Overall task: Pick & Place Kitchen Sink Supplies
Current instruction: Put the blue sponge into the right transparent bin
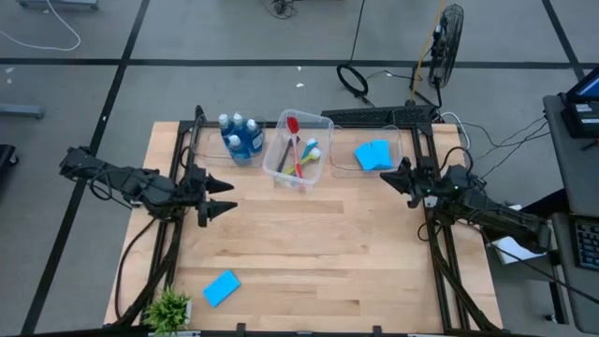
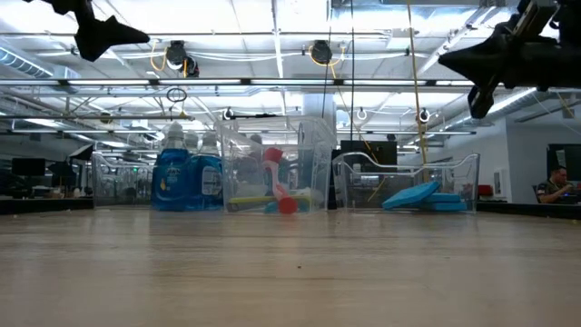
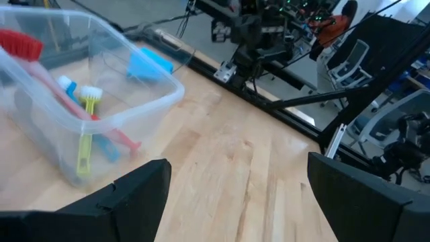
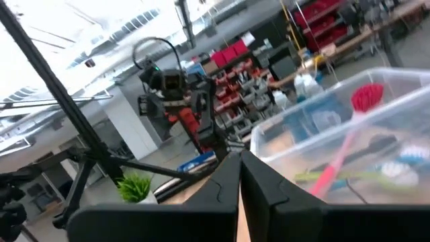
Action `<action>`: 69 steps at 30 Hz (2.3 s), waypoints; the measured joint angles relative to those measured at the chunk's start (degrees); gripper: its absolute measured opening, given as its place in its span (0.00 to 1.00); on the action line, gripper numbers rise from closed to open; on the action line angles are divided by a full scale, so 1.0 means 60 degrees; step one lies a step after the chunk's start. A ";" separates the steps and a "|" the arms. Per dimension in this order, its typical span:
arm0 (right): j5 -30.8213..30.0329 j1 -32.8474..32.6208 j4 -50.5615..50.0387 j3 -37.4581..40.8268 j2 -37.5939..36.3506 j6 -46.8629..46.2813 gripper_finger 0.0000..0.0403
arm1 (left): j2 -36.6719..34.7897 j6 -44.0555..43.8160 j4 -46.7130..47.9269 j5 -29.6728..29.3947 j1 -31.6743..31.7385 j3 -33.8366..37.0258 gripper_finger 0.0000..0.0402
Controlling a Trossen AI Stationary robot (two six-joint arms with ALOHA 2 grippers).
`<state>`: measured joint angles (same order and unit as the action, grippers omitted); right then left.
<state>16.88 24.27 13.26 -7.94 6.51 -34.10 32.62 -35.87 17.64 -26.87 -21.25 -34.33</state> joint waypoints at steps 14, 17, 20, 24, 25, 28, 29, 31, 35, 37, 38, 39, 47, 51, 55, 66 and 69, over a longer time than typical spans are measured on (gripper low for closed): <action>0.0474 0.0000 -0.0054 -0.0004 -0.1043 0.0305 0.00 | 0.0023 -0.3226 0.1900 0.1759 0.0002 0.0000 0.87; 0.0468 0.0000 -0.0193 -0.0004 -0.1047 0.0319 0.00 | 0.0134 -0.3795 0.1964 0.2836 -0.0027 0.0000 0.87; 0.0470 0.0000 -0.0198 -0.0004 -0.1047 0.0307 0.00 | 0.0367 -0.3820 0.1722 0.3241 -0.0185 -0.0004 0.87; 0.0466 0.0000 -0.0189 -0.0004 -0.1047 0.0301 0.00 | 0.0826 -0.3993 0.1492 0.3235 -0.0466 -0.0011 0.87; 0.0463 0.0000 -0.0192 -0.0004 -0.1047 0.0290 0.00 | 0.0964 -0.4183 0.1519 0.3223 -0.0528 -0.0011 0.87; 0.0464 0.0000 -0.0268 -0.0004 -0.1043 0.0137 0.00 | 0.1433 -0.4836 0.1545 0.3220 -0.0717 -0.0011 0.87; 0.0463 0.0000 -0.0269 -0.0004 -0.1043 0.0117 0.00 | 0.1592 -0.5063 0.1556 0.3209 -0.0790 -0.0011 0.87; 0.0466 0.0000 -0.0263 -0.0004 -0.1047 0.0126 0.00 | 0.1928 -0.5461 0.1546 0.3208 -0.0953 -0.0011 0.87; 0.0463 0.0000 -0.0264 -0.0004 -0.1043 0.0308 0.00 | 0.2635 -0.6168 0.1719 0.3230 -0.1285 -0.0186 0.87; 0.0463 0.0000 -0.0280 -0.0004 -0.1043 0.0379 0.00 | 0.2989 -0.6479 0.1962 0.3230 -0.1437 -0.0448 0.87; 0.0463 0.0000 -0.0311 -0.0004 -0.1047 0.0396 0.00 | 0.3163 -0.6636 0.2141 0.3229 -0.1501 -0.0610 0.87; 0.0463 0.0000 -0.0361 -0.0004 -0.1047 0.0414 0.00 | 0.3342 -0.6759 0.2336 0.3228 -0.1567 -0.0779 0.87; 0.0459 0.0003 -0.0618 -0.0004 -0.1043 0.0692 0.00 | 0.4691 -0.7719 0.4481 0.3223 -0.1960 -0.2481 0.87; 0.0459 0.0001 -0.0723 -0.0004 -0.1046 0.0796 0.00 | 0.5270 -0.8144 0.5003 0.3223 -0.2081 -0.2995 0.87; 0.0459 0.0004 -0.0794 -0.0004 -0.1043 0.0800 0.00 | 0.5667 -0.8637 0.5054 0.3231 -0.2257 -0.3144 0.87; 0.0463 0.0000 -0.0801 -0.0007 -0.1047 0.0800 0.00 | 0.5963 -0.8748 0.5032 0.3230 -0.2617 -0.3144 0.87; 0.0462 0.0001 -0.0801 -0.0007 -0.1044 0.0800 0.00 | 0.5963 -0.8324 0.5021 0.3201 -0.2617 -0.3144 0.87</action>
<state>19.66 24.28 8.45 -7.99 0.25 -29.30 68.40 -85.81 47.77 -7.66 -36.95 -53.19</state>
